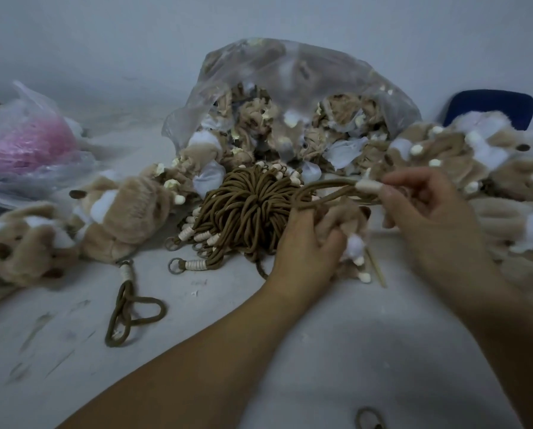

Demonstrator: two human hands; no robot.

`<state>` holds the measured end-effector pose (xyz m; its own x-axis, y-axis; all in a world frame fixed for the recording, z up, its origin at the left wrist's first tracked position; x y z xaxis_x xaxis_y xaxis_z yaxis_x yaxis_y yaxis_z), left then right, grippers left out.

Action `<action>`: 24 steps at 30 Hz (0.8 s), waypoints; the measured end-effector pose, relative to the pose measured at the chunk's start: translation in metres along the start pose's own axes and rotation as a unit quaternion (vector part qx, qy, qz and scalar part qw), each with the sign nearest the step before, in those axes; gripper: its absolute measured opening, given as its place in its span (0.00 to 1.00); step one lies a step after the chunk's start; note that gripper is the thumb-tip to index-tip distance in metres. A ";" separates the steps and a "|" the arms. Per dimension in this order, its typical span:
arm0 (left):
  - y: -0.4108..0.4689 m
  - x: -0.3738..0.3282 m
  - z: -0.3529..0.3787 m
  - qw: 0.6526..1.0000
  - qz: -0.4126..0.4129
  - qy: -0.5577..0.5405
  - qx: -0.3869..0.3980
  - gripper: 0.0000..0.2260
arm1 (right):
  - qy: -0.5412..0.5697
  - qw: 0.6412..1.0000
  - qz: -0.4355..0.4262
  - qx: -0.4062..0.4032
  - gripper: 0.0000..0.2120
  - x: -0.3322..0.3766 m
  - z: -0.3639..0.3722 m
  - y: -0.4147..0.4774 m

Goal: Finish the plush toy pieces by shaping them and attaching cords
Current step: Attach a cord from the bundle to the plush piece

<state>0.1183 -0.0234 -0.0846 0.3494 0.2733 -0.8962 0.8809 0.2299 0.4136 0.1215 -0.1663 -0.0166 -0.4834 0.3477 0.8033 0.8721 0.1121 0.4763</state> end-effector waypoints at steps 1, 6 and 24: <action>-0.002 -0.001 -0.001 1.000 -0.004 -0.008 0.000 0.06 | 0.003 1.000 0.017 -0.015 0.06 -0.012 -0.002 0.000; -0.007 -0.010 -0.004 0.996 0.086 0.023 -0.003 0.21 | -0.081 0.995 0.029 -0.047 0.11 -0.049 0.006 -0.004; -0.010 -0.016 0.006 0.988 0.125 0.052 0.072 0.12 | -0.035 0.994 -0.101 0.015 0.17 -0.047 0.022 -0.017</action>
<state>0.1063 -0.0360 -0.0753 0.5338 0.4018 -0.7440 0.8100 0.0096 0.5863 0.1316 -0.1639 -0.0704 -0.6440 0.3797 0.6641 0.7595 0.2132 0.6146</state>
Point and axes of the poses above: each hand's wrist, its own y-axis towards the middle knuckle, its own z-axis out of the palm, x = y × z, the point moved 2 cm from there along y, towards the middle knuckle, and after that the axes turned 12 degrees about -y, right-handed, at the moved point
